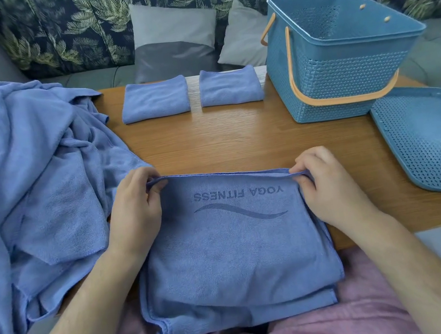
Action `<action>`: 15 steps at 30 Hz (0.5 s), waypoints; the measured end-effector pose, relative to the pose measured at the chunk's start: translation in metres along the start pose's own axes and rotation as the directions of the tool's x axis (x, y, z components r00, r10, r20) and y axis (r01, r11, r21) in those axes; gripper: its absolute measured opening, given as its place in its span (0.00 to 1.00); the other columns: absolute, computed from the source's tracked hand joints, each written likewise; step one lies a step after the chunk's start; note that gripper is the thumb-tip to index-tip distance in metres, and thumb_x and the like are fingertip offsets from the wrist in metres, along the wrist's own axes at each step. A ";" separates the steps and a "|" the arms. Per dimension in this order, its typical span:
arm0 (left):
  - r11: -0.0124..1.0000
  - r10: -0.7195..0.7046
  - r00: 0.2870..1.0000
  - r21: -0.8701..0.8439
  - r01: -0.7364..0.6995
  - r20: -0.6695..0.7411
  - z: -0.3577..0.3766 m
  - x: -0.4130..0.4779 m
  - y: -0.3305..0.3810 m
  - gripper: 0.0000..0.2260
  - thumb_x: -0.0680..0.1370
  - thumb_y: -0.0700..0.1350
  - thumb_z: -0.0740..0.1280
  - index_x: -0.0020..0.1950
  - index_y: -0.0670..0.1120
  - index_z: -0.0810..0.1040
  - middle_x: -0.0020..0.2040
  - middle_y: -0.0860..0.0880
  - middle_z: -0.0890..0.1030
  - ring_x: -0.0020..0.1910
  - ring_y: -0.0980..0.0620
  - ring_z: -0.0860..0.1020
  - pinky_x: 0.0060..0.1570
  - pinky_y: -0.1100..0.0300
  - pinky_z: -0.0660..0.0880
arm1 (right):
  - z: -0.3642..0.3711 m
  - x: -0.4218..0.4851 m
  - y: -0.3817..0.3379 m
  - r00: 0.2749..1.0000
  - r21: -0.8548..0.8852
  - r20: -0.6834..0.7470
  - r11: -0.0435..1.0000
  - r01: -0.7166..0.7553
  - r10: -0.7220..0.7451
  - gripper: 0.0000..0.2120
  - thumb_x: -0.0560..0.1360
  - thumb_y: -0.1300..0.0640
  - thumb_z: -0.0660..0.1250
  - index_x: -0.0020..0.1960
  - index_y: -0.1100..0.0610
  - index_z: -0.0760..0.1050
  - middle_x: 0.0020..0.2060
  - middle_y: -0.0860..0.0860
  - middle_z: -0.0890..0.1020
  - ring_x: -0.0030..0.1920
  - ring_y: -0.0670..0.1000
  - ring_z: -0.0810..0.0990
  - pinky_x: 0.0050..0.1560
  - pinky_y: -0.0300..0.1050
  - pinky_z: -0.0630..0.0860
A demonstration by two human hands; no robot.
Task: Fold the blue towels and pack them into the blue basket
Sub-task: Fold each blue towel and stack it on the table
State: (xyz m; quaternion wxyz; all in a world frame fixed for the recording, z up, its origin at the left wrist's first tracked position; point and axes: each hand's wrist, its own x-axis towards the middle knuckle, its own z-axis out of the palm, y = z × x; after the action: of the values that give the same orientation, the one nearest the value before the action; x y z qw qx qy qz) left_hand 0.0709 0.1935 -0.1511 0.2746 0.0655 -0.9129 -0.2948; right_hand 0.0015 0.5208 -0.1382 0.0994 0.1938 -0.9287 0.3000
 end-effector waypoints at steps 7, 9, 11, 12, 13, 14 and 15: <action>0.999 -0.012 1.000 -0.036 0.011 -0.026 -0.003 0.001 0.000 0.07 0.78 0.35 0.70 0.54 0.42 0.77 0.45 0.51 0.77 0.43 0.58 0.70 0.46 0.65 0.65 | -0.009 0.000 0.000 0.999 -0.175 0.013 0.984 -0.040 0.043 0.02 0.77 0.60 0.71 0.46 0.55 0.79 0.43 0.47 0.82 0.50 0.54 0.75 0.48 0.48 0.70; 0.999 -0.027 0.999 -0.029 0.026 -0.020 -0.004 0.002 -0.004 0.10 0.77 0.35 0.71 0.58 0.42 0.78 0.47 0.51 0.78 0.46 0.58 0.71 0.49 0.65 0.67 | -0.013 0.001 -0.002 0.999 -0.172 -0.019 0.984 -0.051 0.049 0.03 0.75 0.59 0.73 0.45 0.54 0.79 0.42 0.46 0.81 0.49 0.53 0.75 0.47 0.47 0.69; 1.000 -0.016 1.000 0.003 0.016 -0.016 -0.006 0.003 -0.008 0.11 0.77 0.35 0.71 0.58 0.43 0.81 0.47 0.50 0.78 0.47 0.56 0.74 0.51 0.66 0.67 | -0.016 0.001 -0.005 0.998 -0.139 -0.051 0.989 -0.047 0.040 0.06 0.73 0.61 0.75 0.43 0.54 0.79 0.39 0.44 0.78 0.47 0.51 0.74 0.46 0.45 0.67; 1.000 -0.013 1.000 0.015 0.013 -0.015 -0.008 0.003 -0.008 0.09 0.77 0.36 0.71 0.57 0.42 0.82 0.46 0.50 0.78 0.47 0.54 0.75 0.51 0.67 0.68 | -0.018 0.001 -0.006 0.997 -0.122 -0.064 0.991 -0.049 0.041 0.07 0.73 0.62 0.76 0.41 0.54 0.78 0.38 0.42 0.76 0.46 0.50 0.74 0.45 0.45 0.67; 1.000 -0.018 1.000 0.017 0.019 -0.017 -0.010 0.004 -0.006 0.08 0.78 0.36 0.71 0.56 0.42 0.83 0.46 0.50 0.78 0.47 0.53 0.75 0.51 0.68 0.68 | -0.019 0.001 -0.007 0.996 -0.107 -0.073 0.993 -0.058 0.050 0.09 0.72 0.62 0.76 0.41 0.53 0.77 0.37 0.41 0.75 0.45 0.49 0.74 0.44 0.44 0.67; 0.999 -0.031 0.999 0.012 0.031 -0.020 -0.013 0.006 -0.004 0.07 0.78 0.37 0.71 0.54 0.43 0.84 0.45 0.51 0.78 0.46 0.54 0.76 0.50 0.70 0.68 | -0.021 0.001 -0.008 0.994 -0.090 -0.083 0.993 -0.075 0.067 0.09 0.72 0.62 0.76 0.41 0.52 0.77 0.37 0.40 0.76 0.43 0.48 0.75 0.42 0.43 0.67; 0.999 -0.045 0.999 0.000 0.045 -0.024 -0.017 0.008 -0.001 0.06 0.78 0.37 0.71 0.53 0.44 0.84 0.44 0.51 0.78 0.44 0.56 0.75 0.49 0.72 0.68 | -0.023 0.002 -0.010 0.992 -0.071 -0.095 0.993 -0.094 0.087 0.09 0.72 0.61 0.76 0.42 0.51 0.78 0.38 0.41 0.77 0.43 0.48 0.75 0.41 0.42 0.67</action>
State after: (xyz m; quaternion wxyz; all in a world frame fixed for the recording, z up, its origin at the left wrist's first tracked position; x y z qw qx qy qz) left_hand 0.0737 0.1819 -0.1365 0.2789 0.0896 -0.9079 -0.2998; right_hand 0.0051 0.5262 -0.1143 0.1354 0.1334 -0.9417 0.2775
